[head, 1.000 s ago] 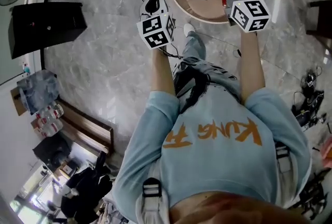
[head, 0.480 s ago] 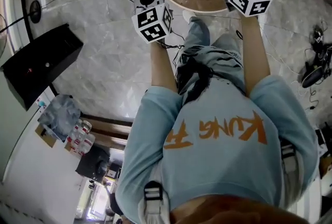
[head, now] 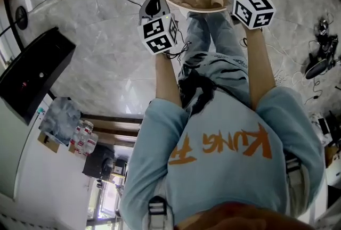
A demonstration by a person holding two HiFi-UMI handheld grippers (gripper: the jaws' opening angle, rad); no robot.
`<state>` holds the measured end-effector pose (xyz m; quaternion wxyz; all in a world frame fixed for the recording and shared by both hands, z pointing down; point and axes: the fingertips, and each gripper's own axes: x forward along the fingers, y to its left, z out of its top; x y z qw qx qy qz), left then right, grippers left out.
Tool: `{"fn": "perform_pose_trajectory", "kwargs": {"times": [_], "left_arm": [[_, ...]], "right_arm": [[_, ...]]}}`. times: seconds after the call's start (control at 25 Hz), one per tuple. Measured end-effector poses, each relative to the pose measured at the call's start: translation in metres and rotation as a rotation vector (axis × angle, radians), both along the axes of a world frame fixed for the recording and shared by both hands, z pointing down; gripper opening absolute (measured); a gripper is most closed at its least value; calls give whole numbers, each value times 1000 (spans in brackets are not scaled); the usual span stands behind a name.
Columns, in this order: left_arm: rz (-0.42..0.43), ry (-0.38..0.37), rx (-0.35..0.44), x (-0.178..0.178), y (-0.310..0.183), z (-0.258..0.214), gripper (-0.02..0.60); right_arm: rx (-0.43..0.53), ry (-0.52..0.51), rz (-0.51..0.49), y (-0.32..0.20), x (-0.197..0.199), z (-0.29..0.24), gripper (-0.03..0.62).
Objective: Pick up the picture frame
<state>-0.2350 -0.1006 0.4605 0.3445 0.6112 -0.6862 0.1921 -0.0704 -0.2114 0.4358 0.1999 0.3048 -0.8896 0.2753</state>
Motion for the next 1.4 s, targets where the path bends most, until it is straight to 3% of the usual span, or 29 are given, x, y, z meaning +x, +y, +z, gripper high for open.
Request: {"fn": "perform_pose_trajectory", "kwargs": {"times": [0.28, 0.88, 1.08, 1.4], "left_arm": [[-7, 70, -63, -2, 6, 62, 18], [98, 121, -167, 11, 18, 193, 18], [101, 168, -101, 6, 5, 221, 18], [127, 115, -105, -3, -9, 257, 20]], "right_arm": [[-87, 45, -52, 27, -14, 58, -2], [-301, 133, -91, 104, -11, 203, -2], [-304, 166, -79, 102, -8, 239, -2], [-258, 250, -6, 75, -3, 282, 0]]}}
